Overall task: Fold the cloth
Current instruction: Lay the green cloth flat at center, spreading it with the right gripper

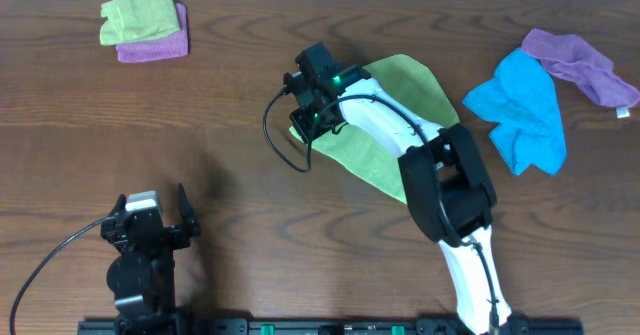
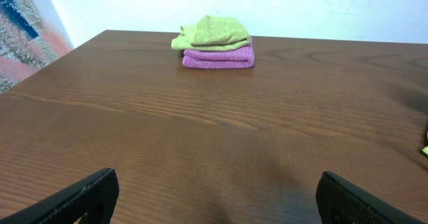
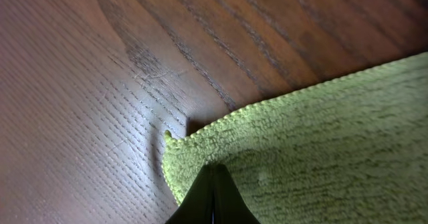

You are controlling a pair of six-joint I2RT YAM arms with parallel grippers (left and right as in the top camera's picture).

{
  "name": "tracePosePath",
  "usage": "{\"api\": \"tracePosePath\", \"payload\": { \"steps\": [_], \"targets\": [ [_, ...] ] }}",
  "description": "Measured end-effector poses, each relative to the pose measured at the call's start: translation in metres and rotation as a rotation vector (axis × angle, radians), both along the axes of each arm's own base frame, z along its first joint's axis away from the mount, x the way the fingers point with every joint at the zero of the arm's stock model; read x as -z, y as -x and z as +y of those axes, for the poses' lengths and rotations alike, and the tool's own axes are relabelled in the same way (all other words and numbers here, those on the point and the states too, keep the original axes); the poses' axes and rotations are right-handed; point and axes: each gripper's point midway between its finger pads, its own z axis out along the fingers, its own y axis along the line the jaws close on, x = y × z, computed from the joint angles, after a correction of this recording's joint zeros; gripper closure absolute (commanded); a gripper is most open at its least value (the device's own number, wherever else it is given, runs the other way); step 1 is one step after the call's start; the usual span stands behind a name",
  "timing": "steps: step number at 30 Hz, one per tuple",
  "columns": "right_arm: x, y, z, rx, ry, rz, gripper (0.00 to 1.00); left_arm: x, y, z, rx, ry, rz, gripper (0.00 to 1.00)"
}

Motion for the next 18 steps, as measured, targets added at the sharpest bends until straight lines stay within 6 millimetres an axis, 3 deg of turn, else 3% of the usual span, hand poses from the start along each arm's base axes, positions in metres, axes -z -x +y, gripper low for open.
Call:
{"api": "tracePosePath", "payload": {
  "steps": [18],
  "targets": [
    [0.005, 0.031, 0.013, -0.059, 0.045, 0.056, 0.99, 0.000, 0.000, 0.000, 0.000, 0.000, 0.000, 0.04]
  ]
}}
